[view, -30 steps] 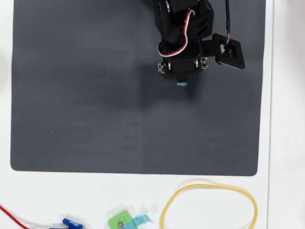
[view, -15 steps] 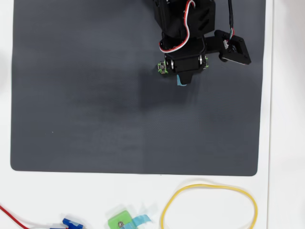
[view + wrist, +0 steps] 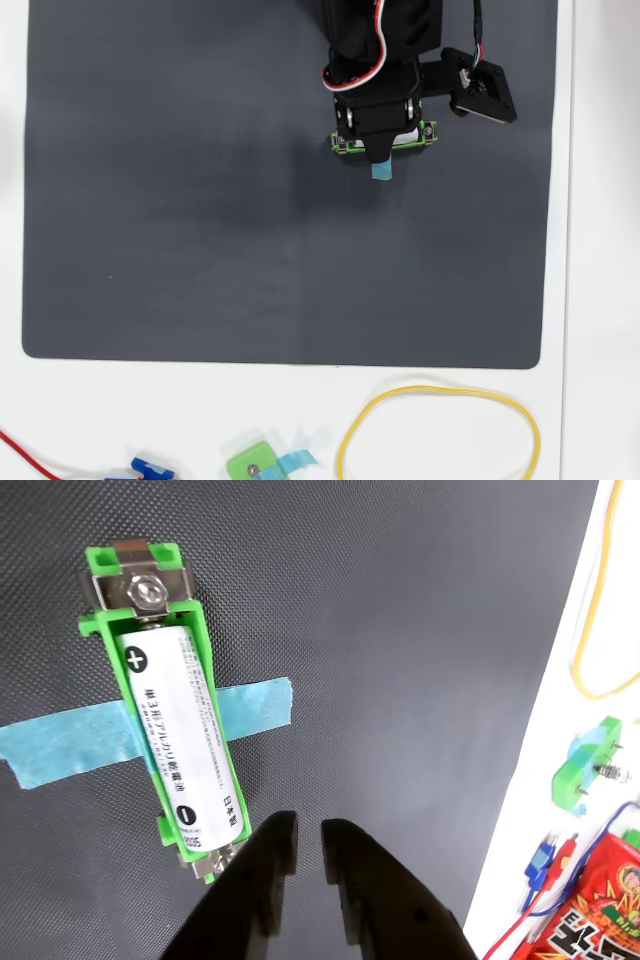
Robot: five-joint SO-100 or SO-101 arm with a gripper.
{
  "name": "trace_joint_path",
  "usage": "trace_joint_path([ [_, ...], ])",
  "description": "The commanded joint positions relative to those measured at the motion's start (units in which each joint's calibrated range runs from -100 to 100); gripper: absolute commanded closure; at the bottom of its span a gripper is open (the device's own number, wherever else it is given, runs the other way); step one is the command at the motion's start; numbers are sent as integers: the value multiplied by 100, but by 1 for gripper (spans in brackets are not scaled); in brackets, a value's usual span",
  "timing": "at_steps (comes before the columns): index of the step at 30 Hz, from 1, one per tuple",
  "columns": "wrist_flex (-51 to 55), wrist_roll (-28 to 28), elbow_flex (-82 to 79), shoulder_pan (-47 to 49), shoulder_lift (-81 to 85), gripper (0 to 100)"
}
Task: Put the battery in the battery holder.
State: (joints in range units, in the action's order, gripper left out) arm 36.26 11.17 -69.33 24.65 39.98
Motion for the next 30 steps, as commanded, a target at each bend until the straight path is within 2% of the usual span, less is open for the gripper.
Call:
trace_joint_path([
  [1,36,-21,25,-83,134,100],
  [17,351,-21,87,-93,23,100],
  [27,299,-21,334,-83,-1017,100],
  [30,360,-16,316,-83,-659,100],
])
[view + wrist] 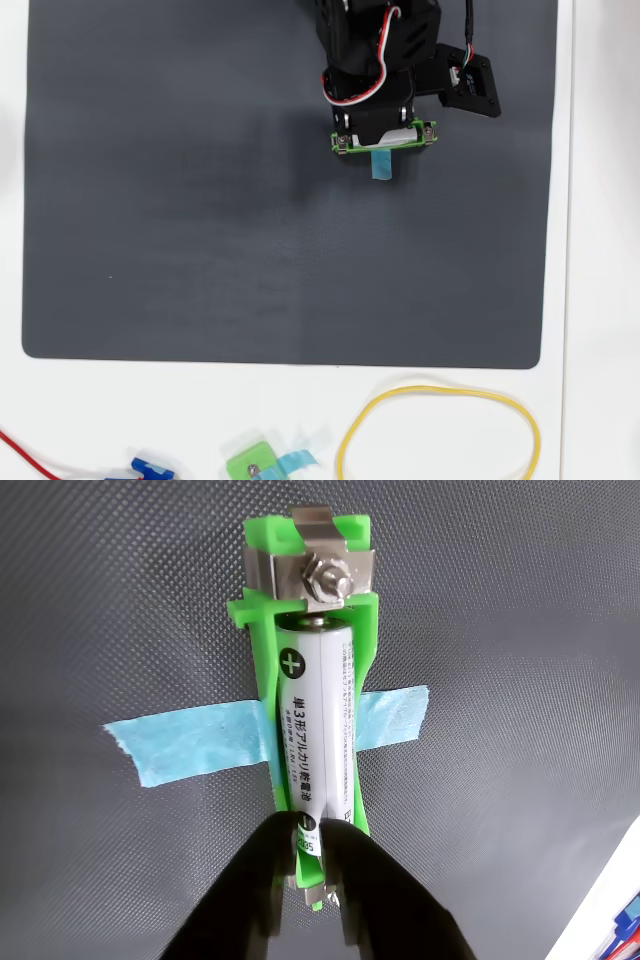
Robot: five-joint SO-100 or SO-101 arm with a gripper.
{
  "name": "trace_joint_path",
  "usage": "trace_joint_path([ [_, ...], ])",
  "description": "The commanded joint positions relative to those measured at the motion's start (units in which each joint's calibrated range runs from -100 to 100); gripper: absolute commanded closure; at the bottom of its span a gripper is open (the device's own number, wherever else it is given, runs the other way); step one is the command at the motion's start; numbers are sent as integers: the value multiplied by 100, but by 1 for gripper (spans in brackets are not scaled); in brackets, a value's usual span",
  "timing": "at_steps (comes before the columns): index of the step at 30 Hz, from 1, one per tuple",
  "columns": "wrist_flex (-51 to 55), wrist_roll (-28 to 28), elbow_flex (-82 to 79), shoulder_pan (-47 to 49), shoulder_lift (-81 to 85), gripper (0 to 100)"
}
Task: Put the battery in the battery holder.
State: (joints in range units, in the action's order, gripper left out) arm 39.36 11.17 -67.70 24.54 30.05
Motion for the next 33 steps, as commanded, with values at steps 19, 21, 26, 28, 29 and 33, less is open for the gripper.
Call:
trace_joint_path([
  [19,-571,-16,-3178,-176,6151,100],
  [21,102,-16,-3230,-508,6918,100],
  [26,548,-16,-3230,-912,6935,100],
  [28,565,-16,-3230,-881,6927,100],
  [29,574,-16,-3230,-881,6927,100],
  [33,583,-16,-3230,-923,6927,100],
])
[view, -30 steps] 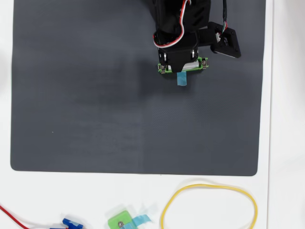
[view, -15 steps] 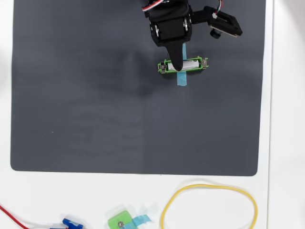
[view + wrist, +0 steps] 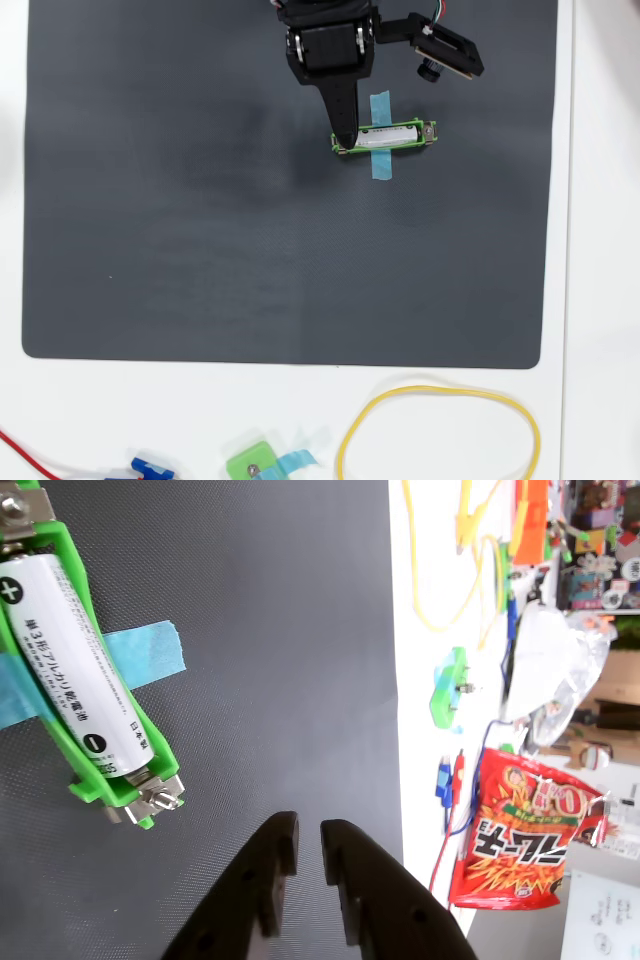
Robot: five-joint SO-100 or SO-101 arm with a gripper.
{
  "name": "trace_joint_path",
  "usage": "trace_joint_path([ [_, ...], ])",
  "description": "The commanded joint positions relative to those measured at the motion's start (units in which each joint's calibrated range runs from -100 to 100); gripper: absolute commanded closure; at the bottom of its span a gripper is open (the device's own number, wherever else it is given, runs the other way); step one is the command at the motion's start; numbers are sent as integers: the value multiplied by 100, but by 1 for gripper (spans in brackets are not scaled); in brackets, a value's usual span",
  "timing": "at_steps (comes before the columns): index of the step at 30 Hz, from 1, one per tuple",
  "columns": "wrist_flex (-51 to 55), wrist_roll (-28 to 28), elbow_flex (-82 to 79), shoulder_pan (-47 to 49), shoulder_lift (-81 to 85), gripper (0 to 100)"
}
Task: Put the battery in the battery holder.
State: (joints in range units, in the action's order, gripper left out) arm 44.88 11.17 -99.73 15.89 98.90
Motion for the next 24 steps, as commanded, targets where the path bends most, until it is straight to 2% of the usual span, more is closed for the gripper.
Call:
trace_joint_path([
  [1,32,-16,-27,-89,42,100],
  [24,32,-16,-27,-68,42,100],
])
